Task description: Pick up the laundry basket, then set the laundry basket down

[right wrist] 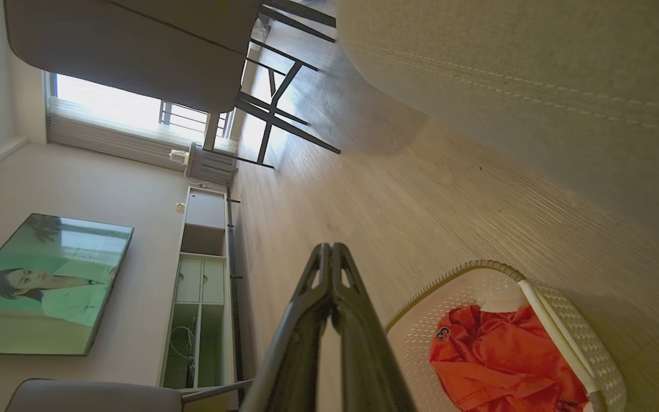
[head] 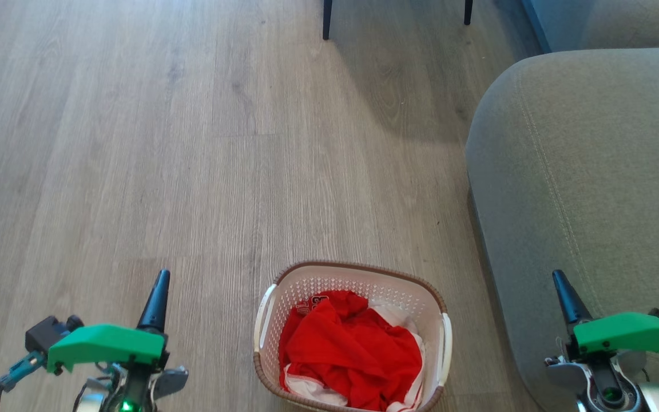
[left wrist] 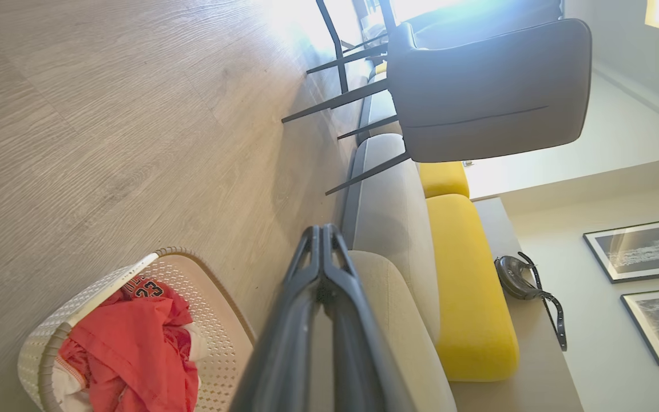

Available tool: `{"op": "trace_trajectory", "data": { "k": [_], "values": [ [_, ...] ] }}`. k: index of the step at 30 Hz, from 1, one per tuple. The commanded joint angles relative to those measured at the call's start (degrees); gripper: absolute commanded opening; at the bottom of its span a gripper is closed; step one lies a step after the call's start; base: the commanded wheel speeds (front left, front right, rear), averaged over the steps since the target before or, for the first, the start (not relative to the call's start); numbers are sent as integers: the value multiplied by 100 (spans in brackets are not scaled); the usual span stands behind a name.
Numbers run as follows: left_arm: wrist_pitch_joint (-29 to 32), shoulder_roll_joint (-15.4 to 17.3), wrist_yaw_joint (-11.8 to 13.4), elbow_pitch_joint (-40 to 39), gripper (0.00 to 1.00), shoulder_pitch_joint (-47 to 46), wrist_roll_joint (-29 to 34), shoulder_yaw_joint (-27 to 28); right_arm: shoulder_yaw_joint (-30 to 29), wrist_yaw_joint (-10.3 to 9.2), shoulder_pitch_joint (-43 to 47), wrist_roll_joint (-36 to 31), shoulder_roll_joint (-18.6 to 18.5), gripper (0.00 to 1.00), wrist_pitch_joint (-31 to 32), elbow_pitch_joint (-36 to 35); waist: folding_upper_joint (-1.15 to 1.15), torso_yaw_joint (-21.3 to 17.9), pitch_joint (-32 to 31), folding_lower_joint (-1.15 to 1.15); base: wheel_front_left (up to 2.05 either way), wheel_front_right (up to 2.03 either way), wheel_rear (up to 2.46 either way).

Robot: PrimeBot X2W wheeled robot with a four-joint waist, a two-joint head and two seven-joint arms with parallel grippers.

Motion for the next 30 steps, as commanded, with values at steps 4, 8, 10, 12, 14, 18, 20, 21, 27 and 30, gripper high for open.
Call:
{"op": "trace_trajectory", "data": {
  "k": [4, 8, 10, 12, 14, 18, 20, 21, 27, 30],
  "values": [
    [94, 92, -71, -190, 0, -359, -339, 292, 7, 30, -269, 330, -94, 0, 114, -171, 0, -16, -15, 0, 0, 0, 0],
    [161, 92, -96, -191, 0, -370, -582, 371, -28, 32, -286, 551, -93, 0, 181, -169, 0, -31, -28, 0, 0, 0, 0],
    [195, 92, -109, -191, 0, -375, -704, 411, -45, 32, -294, 661, -93, 0, 215, -167, 0, -39, -35, 0, 0, 0, 0],
    [228, 91, -121, -191, 0, -380, -825, 450, -63, 33, -302, 772, -92, 0, 248, -166, 0, -46, -41, 0, 0, 0, 0],
    [262, 91, -133, -191, 0, -385, -946, 490, -81, 33, -310, 882, -92, 0, 282, -165, 0, -54, -48, 0, 0, 0, 0],
    [330, 90, -158, -192, 0, -396, -1189, 571, -116, 35, -327, 1102, -90, 0, 350, -162, 0, -69, -61, 0, 0, 0, 0],
    [363, 89, -170, -192, 0, -401, -1308, 610, -134, 35, -335, 1211, -90, 0, 383, -161, 0, -76, -68, 0, 0, 0, 0],
    [380, 89, -177, -192, 0, -403, -1368, 630, -142, 36, -339, 1266, -89, 0, 400, -160, 0, -80, -71, 0, 0, 0, 0],
    [483, 87, -214, -193, 0, -419, -1731, 752, -196, 38, -364, 1596, -87, 0, 502, -156, 0, -103, -91, 0, 0, 0, 0],
    [534, 85, -233, -193, 0, -427, -1912, 813, -224, 39, -377, 1761, -85, 0, 553, -154, 0, -114, -101, 0, 0, 0, 0]
  ]
}}
